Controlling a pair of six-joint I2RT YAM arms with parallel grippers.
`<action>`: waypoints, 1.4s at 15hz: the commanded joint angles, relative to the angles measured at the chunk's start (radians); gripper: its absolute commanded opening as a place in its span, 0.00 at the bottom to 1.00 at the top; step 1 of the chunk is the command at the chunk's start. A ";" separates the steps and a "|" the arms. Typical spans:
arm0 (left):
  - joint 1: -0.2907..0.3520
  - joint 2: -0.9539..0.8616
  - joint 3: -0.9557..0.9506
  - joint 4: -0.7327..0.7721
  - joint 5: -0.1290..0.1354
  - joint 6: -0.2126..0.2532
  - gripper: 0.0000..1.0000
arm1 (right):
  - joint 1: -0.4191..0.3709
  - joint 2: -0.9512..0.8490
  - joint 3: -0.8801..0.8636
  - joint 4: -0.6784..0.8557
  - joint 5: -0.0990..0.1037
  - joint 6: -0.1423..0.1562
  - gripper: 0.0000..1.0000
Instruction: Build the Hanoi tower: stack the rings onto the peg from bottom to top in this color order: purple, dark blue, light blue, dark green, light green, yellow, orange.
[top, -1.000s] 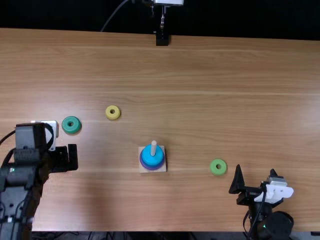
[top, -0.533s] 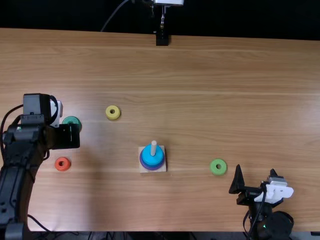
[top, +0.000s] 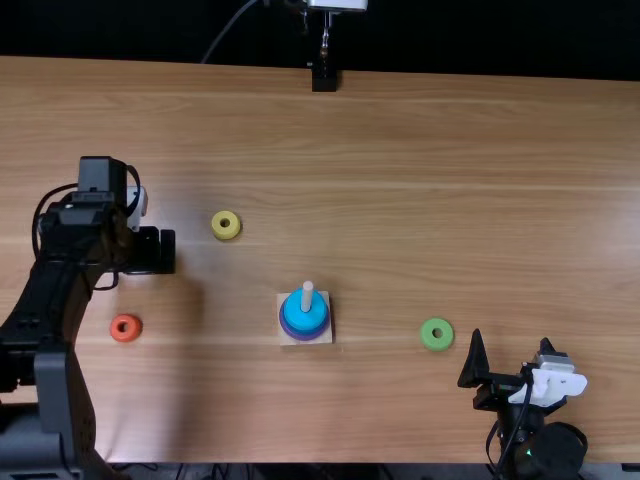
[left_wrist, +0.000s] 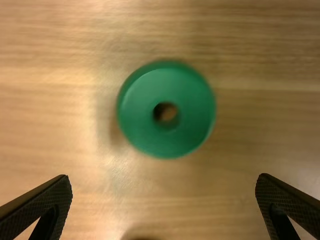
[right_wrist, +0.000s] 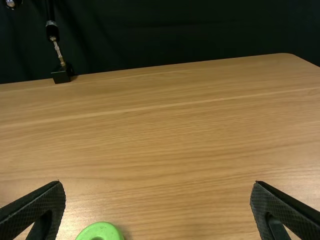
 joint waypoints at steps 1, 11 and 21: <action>-0.015 0.044 0.047 -0.001 0.011 0.009 1.00 | -0.012 -0.013 -0.065 -0.073 0.012 -0.001 1.00; -0.025 0.173 0.142 0.003 0.013 0.048 1.00 | -0.012 -0.013 -0.065 -0.073 0.012 -0.001 1.00; -0.024 0.196 0.158 0.001 0.013 0.068 1.00 | -0.012 -0.013 -0.065 -0.073 0.012 -0.001 1.00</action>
